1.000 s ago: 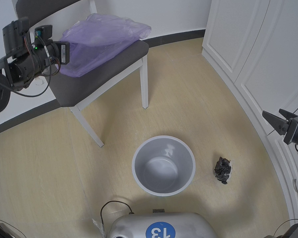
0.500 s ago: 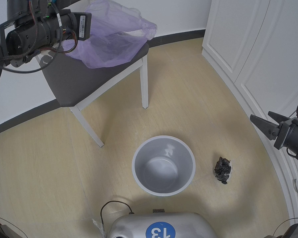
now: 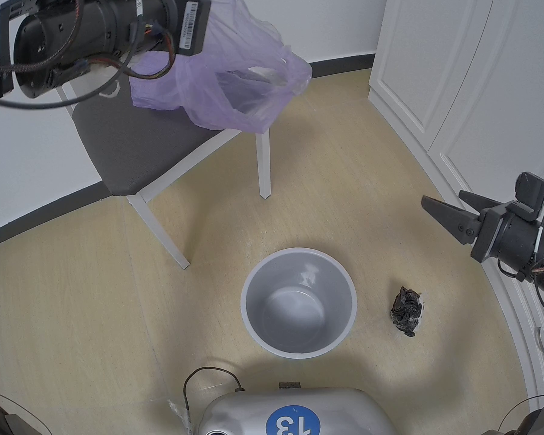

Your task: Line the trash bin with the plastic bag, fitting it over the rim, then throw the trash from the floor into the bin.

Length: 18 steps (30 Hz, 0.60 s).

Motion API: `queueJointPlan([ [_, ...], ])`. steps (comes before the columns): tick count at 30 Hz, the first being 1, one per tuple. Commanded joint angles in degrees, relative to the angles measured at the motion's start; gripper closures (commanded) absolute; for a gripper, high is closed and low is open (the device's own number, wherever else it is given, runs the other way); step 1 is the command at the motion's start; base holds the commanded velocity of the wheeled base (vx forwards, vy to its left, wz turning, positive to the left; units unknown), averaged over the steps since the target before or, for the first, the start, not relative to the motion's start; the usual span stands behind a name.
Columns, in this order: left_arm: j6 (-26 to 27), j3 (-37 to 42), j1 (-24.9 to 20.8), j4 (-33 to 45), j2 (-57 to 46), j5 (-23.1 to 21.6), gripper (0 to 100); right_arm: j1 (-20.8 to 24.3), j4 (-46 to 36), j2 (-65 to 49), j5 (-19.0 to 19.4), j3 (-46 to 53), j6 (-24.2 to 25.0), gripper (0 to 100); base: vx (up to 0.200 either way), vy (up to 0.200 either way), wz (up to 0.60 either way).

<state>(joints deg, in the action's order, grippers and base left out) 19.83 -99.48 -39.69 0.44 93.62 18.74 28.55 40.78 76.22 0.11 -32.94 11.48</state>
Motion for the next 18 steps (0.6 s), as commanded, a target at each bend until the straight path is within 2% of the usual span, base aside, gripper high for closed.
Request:
queueJointPlan([
  [1, -0.6, -1.3, -4.3, -1.2, 1.2, 1.4, 100, 0.3, 0.5, 6.1, 2.4, -1.2, 1.6, 0, 0.0, 0.0, 0.0],
  [7, -0.9, -1.5, -6.1, -2.0, 1.8, 2.9, 100, 3.1, 3.4, 11.2, 2.4, -1.1, 5.0, 0, 0.0, 0.0, 0.0],
  [13, -0.9, -1.6, -8.9, -2.3, 1.9, 4.1, 100, 3.1, 10.1, 17.1, 2.1, -1.4, 9.3, 0, 0.0, 0.0, 0.0],
  [18, -0.9, -1.7, -11.5, -2.2, 1.7, 4.6, 100, 2.7, 11.2, 21.8, 1.6, -3.5, 11.9, 0, 0.0, 0.0, 0.0],
])
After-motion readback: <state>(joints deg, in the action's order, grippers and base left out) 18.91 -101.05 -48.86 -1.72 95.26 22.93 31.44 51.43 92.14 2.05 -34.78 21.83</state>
